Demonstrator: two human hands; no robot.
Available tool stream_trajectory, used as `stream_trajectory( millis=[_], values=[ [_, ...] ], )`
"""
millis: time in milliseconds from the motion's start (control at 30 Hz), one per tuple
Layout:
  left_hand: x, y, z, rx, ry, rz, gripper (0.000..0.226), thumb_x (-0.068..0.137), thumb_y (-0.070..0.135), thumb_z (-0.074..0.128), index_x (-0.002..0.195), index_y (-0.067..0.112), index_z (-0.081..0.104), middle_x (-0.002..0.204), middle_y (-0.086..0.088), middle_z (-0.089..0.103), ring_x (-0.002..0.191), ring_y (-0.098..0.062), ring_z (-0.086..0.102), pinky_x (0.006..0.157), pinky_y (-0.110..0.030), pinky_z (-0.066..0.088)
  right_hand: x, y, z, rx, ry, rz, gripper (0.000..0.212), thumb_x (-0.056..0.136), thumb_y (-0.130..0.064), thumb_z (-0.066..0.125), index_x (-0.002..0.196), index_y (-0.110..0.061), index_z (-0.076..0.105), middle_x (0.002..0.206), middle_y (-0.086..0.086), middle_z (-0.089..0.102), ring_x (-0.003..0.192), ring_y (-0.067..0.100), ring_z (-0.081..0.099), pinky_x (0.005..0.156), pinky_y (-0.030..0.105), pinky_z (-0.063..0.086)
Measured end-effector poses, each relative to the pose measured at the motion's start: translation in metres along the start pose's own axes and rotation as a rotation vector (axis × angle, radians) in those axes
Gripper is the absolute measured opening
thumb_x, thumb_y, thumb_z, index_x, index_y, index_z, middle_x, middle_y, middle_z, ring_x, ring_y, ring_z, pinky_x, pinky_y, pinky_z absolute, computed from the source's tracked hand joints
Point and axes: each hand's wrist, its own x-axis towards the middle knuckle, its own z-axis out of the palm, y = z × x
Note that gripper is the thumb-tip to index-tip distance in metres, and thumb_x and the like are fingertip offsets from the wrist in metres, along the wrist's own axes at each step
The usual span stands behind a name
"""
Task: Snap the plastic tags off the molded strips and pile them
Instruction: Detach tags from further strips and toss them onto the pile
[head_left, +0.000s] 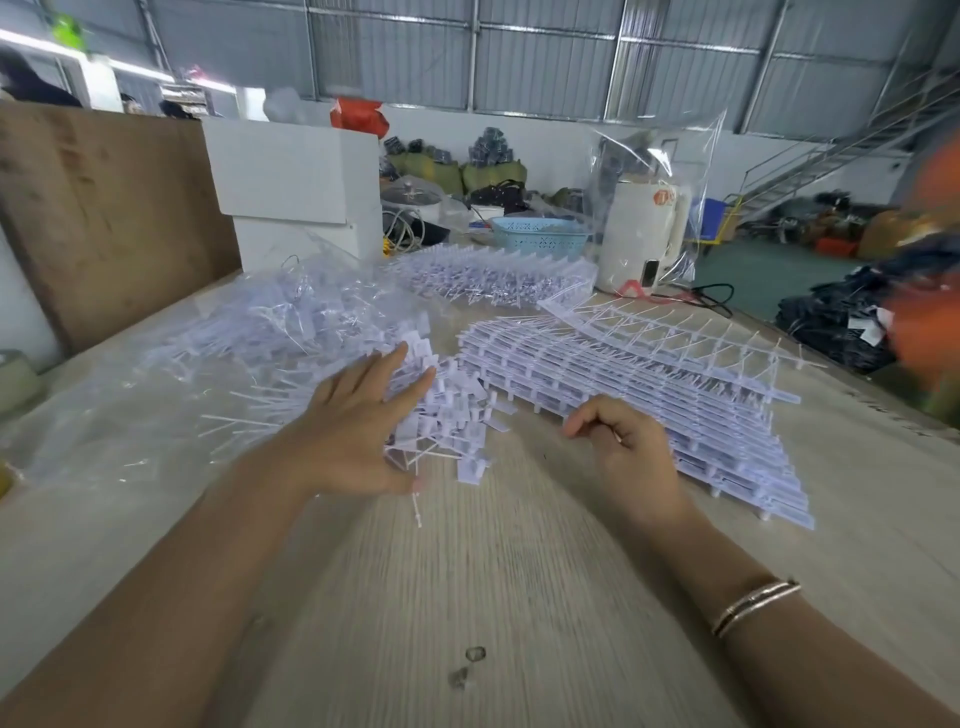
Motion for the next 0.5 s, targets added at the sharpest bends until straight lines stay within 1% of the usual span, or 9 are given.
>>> stream_trajectory(
  millis=[33, 100, 167, 233, 267, 367, 433, 500],
  values=[
    [0.001, 0.001, 0.004, 0.038, 0.001, -0.022, 0.102, 0.077, 0.066, 0.057, 0.136, 0.048, -0.024, 0.147, 0.018, -0.034, 0.137, -0.005, -0.024, 0.112, -0.035, -0.005, 0.000, -0.001, 0.000, -0.010, -0.006, -0.006, 0.047, 0.082, 0.016, 0.040, 0.068, -0.022, 0.062, 0.073, -0.015, 0.062, 0.075, -0.006, 0.054, 0.067, 0.006, 0.038],
    [0.002, 0.004, 0.013, 0.090, 0.082, -0.059, 0.090, 0.086, 0.062, 0.048, 0.135, 0.046, -0.025, 0.156, 0.009, -0.018, 0.144, -0.014, -0.008, 0.114, -0.039, 0.005, 0.000, -0.001, 0.002, -0.015, -0.022, -0.015, 0.047, 0.082, 0.017, 0.040, 0.068, -0.021, 0.062, 0.074, -0.013, 0.061, 0.073, -0.007, 0.053, 0.067, 0.005, 0.037],
    [0.004, 0.004, 0.018, 0.127, 0.186, -0.092, 0.078, 0.093, 0.054, 0.041, 0.139, 0.044, -0.021, 0.158, 0.006, -0.002, 0.144, -0.018, 0.007, 0.112, -0.039, 0.016, 0.000, -0.001, 0.002, -0.025, -0.052, -0.031, 0.046, 0.082, 0.018, 0.040, 0.069, -0.019, 0.063, 0.074, -0.012, 0.060, 0.068, -0.007, 0.054, 0.064, 0.005, 0.037],
    [0.005, 0.000, 0.019, 0.111, 0.234, -0.122, 0.073, 0.096, 0.046, 0.042, 0.143, 0.043, -0.014, 0.158, 0.005, 0.004, 0.143, -0.019, 0.013, 0.111, -0.040, 0.020, -0.001, 0.000, 0.003, -0.047, -0.075, -0.043, 0.046, 0.082, 0.019, 0.039, 0.070, -0.019, 0.063, 0.075, -0.012, 0.060, 0.069, -0.005, 0.054, 0.063, 0.006, 0.037],
    [0.005, -0.003, 0.019, 0.085, 0.231, -0.130, 0.073, 0.096, 0.042, 0.043, 0.143, 0.043, -0.013, 0.158, 0.005, 0.004, 0.142, -0.020, 0.013, 0.111, -0.040, 0.020, -0.001, 0.001, 0.004, -0.058, -0.083, -0.046, 0.047, 0.082, 0.019, 0.039, 0.069, -0.019, 0.063, 0.077, -0.012, 0.060, 0.071, -0.003, 0.054, 0.065, 0.007, 0.038],
    [0.002, -0.005, 0.018, 0.047, 0.201, -0.113, 0.079, 0.096, 0.030, 0.045, 0.138, 0.043, -0.021, 0.158, 0.007, 0.002, 0.143, -0.018, 0.009, 0.112, -0.040, 0.016, 0.000, 0.004, 0.004, -0.079, -0.107, -0.038, 0.049, 0.083, 0.018, 0.038, 0.069, -0.022, 0.062, 0.080, -0.013, 0.061, 0.074, 0.006, 0.055, 0.067, 0.010, 0.040],
    [0.000, 0.000, 0.015, 0.053, 0.199, -0.101, 0.085, 0.094, 0.026, 0.046, 0.136, 0.043, -0.025, 0.158, 0.006, -0.003, 0.144, -0.018, 0.001, 0.115, -0.038, 0.006, 0.000, 0.005, 0.004, -0.085, -0.116, -0.027, 0.050, 0.083, 0.017, 0.038, 0.069, -0.024, 0.062, 0.080, -0.013, 0.061, 0.075, 0.001, 0.055, 0.068, 0.008, 0.039],
    [-0.001, 0.010, 0.011, 0.074, 0.216, -0.067, 0.087, 0.091, 0.028, 0.048, 0.137, 0.042, -0.024, 0.158, 0.004, -0.008, 0.144, -0.017, -0.008, 0.114, -0.037, -0.008, 0.001, 0.004, 0.003, -0.098, -0.126, -0.023, 0.051, 0.083, 0.017, 0.040, 0.069, -0.027, 0.062, 0.080, -0.013, 0.061, 0.078, -0.003, 0.055, 0.071, 0.007, 0.038]
  ],
)
